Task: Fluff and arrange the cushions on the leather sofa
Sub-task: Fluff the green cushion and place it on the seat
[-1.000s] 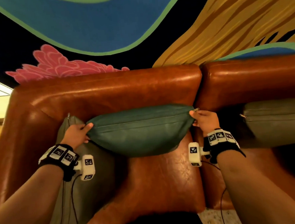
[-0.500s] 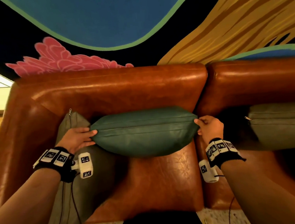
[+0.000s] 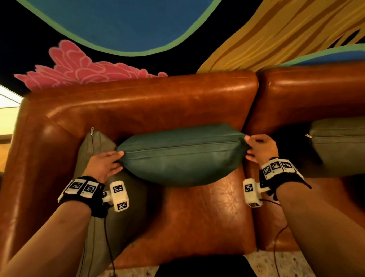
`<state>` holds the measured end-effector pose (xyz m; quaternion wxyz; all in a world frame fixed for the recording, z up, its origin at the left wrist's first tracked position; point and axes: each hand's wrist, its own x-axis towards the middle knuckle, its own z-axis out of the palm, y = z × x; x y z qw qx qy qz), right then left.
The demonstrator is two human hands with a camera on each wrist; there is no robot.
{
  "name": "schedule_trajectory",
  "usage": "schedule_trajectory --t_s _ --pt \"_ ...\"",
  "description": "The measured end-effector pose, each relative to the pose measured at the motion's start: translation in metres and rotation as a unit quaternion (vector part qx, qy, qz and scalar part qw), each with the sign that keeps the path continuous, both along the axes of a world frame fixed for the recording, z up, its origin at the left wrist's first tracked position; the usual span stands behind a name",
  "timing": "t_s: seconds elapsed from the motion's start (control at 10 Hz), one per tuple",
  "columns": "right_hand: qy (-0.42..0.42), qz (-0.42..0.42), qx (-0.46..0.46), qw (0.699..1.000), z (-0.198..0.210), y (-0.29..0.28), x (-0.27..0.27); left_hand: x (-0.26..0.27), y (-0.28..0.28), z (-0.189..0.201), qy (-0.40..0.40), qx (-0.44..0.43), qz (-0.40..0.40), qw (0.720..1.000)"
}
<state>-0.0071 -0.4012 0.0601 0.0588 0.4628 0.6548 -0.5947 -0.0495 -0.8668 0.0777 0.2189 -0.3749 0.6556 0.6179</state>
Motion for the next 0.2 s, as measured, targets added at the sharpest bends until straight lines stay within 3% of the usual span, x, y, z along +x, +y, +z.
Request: schedule_trajectory --t_s 0.2 --pt "0.045 0.100 -0.050 0.993 0.017 0.013 0.003 0.010 0.000 0.009 0.056 -0.008 0.022 0.998"
